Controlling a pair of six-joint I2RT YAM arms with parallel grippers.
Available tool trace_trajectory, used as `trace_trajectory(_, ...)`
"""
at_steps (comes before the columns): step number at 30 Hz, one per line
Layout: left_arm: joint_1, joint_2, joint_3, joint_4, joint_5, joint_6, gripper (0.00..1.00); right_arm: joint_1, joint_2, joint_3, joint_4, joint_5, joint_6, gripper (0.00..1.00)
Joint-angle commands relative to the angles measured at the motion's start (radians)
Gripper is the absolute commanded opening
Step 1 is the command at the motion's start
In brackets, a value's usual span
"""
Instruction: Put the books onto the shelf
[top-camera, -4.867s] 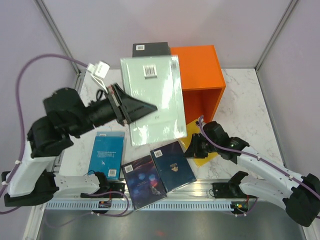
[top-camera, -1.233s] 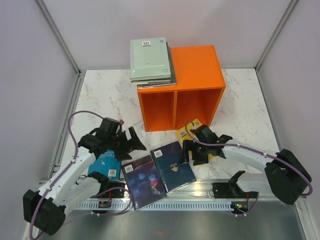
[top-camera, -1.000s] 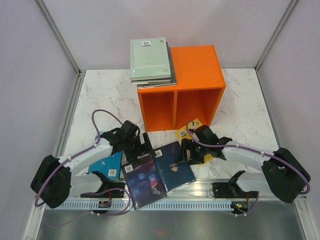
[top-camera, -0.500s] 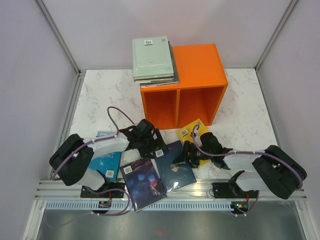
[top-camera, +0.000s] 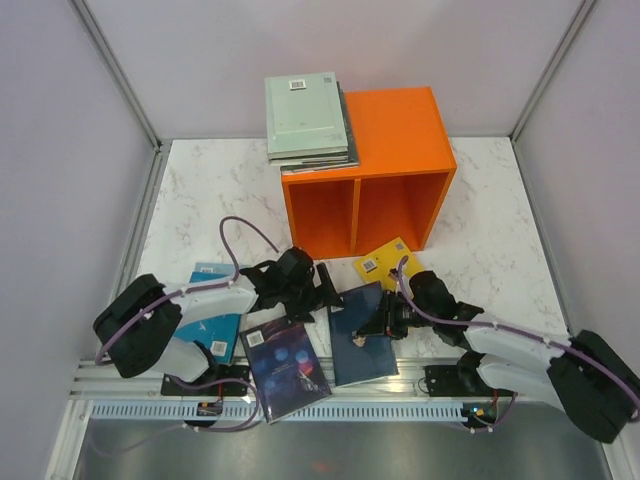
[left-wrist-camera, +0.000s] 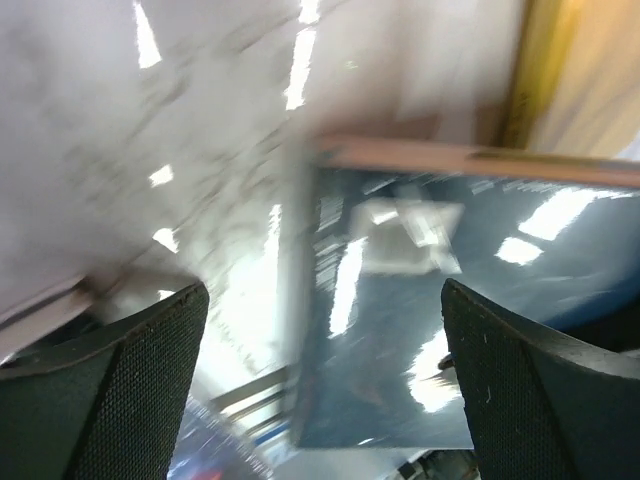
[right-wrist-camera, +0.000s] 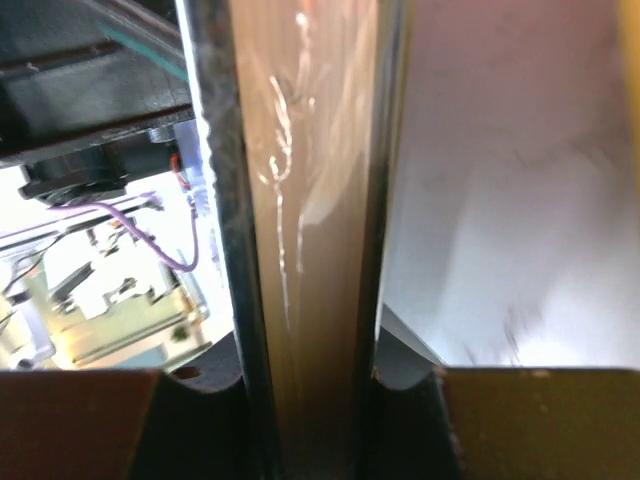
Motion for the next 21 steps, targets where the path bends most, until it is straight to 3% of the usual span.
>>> trace_trajectory(1,-0.01,-0.101,-0.03,-0.219,-0.108,0.06,1.0,-0.001,-0.195,0.084,-0.522,0.201,-0.092,0.0)
trace_trajectory(3,-0.008,-0.216,-0.025,-0.276,-0.139,0.06,1.0,-0.001,-0.286,0.194,-0.748,0.361,-0.104,0.0)
trace_trajectory(7,-0.01,-0.403,-0.019,-0.428,-0.185,0.057,1.0,-0.001,-0.507,0.388,-0.984,0.684,-0.077,0.0)
trace_trajectory(11,-0.01,-0.521,-0.01,-0.514,-0.217,0.067,1.0,-0.001,-0.538,0.521,-1.005,0.867,-0.046,0.0)
trace_trajectory(16,-0.008,-0.595,0.022,-0.624,-0.232,0.087,1.0,-0.001,-0.404,0.641,-0.946,1.06,-0.096,0.0)
trace_trajectory(21,-0.008,-0.635,0.061,-0.687,-0.232,0.11,1.0,-0.006,-0.266,0.741,-0.808,1.112,-0.178,0.0)
